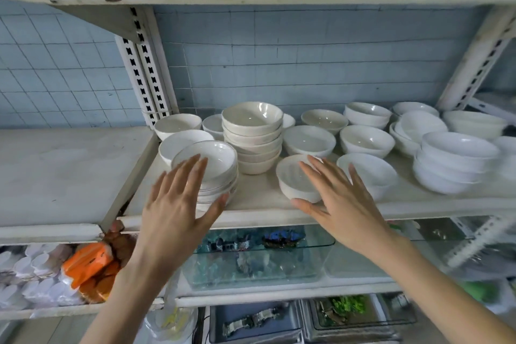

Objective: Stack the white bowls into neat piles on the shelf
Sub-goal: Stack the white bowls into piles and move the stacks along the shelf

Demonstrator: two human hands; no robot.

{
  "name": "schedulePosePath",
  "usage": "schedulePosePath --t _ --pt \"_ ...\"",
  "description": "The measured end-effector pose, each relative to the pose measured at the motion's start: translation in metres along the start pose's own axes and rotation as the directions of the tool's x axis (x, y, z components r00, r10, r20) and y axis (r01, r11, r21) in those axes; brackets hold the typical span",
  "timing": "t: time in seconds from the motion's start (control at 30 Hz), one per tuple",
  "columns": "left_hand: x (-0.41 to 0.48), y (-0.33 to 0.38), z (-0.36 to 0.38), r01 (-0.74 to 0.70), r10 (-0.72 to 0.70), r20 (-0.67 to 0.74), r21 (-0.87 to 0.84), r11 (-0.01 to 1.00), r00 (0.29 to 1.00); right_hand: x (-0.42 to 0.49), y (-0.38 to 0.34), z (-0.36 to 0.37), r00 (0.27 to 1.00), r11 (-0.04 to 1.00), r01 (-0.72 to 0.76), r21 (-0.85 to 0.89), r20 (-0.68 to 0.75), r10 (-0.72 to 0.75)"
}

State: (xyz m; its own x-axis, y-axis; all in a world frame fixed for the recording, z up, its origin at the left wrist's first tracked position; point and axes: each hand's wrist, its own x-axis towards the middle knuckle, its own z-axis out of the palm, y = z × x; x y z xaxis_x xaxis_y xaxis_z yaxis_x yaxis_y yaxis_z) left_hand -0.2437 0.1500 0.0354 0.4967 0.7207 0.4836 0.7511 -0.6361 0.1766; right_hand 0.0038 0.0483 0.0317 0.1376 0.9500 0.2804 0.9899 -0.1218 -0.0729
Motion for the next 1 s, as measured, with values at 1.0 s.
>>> schedulePosePath --t 1.0 --pt "0.037 0.133 0.119 0.366 -0.230 0.288 -0.644 0.672 0.930 -0.015 0.158 -0.007 0.997 0.956 0.060 0.288 0.024 -0.070"
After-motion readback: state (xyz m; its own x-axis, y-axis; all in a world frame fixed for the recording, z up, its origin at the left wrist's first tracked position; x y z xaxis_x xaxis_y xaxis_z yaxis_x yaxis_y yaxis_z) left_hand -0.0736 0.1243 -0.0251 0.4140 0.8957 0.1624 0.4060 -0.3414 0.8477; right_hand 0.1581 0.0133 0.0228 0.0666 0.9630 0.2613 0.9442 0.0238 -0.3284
